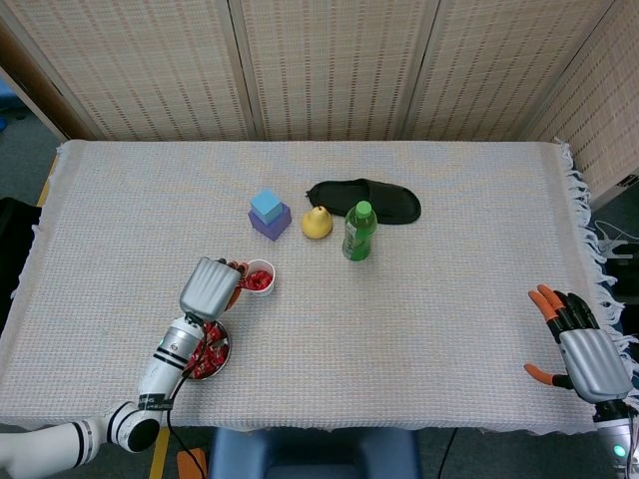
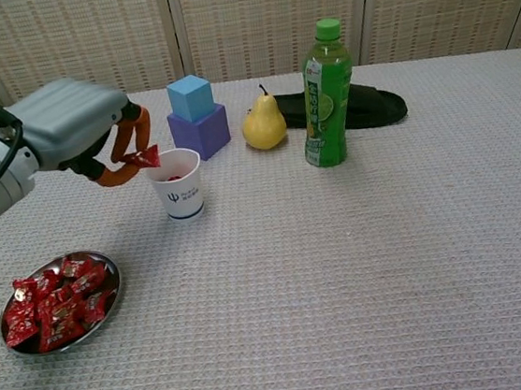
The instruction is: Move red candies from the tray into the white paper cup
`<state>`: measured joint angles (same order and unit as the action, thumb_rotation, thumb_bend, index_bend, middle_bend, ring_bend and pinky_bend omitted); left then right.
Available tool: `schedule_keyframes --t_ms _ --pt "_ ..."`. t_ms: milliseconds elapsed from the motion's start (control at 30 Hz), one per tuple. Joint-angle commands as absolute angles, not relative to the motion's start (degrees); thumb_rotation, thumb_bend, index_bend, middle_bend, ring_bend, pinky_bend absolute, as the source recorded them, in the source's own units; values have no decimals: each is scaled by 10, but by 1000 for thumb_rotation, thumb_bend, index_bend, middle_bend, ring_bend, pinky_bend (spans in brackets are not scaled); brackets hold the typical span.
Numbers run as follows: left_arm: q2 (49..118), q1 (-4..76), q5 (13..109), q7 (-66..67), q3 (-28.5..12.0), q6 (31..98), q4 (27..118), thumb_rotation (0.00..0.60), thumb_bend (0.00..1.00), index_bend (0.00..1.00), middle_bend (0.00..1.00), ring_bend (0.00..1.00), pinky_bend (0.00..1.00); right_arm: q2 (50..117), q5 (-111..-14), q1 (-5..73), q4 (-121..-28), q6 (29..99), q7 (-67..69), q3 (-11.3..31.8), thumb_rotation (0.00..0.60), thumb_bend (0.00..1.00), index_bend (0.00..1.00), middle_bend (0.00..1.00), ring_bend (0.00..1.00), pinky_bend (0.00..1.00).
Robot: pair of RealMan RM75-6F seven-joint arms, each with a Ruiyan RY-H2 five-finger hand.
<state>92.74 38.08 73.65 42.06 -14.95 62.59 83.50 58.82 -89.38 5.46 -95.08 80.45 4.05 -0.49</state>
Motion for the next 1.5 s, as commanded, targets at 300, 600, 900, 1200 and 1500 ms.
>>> schedule_keyframes --t_ms 300,600,900,1200,1500 --pt "969 418 719 438 -154 624 778 600 386 523 560 644 940 587 -893 55 -950 804 45 -4 600 25 0 0 0 0" --pt "990 429 720 454 -141 644 767 600 384 348 477 655 979 587 -898 53 -952 810 45 -5 600 25 0 0 0 0" --pt "978 421 734 444 -131 678 789 600 383 255 399 655 980 585 -903 50 -953 816 49 -7 600 25 0 0 0 0" --pt "855 298 815 352 -15 786 957 600 382 253 385 655 981 583 -920 50 -953 818 58 -12 600 25 0 0 0 0" --pt "799 190 897 285 93 873 971 600 383 205 386 655 981 586 -945 49 -959 826 47 -22 600 25 0 0 0 0"
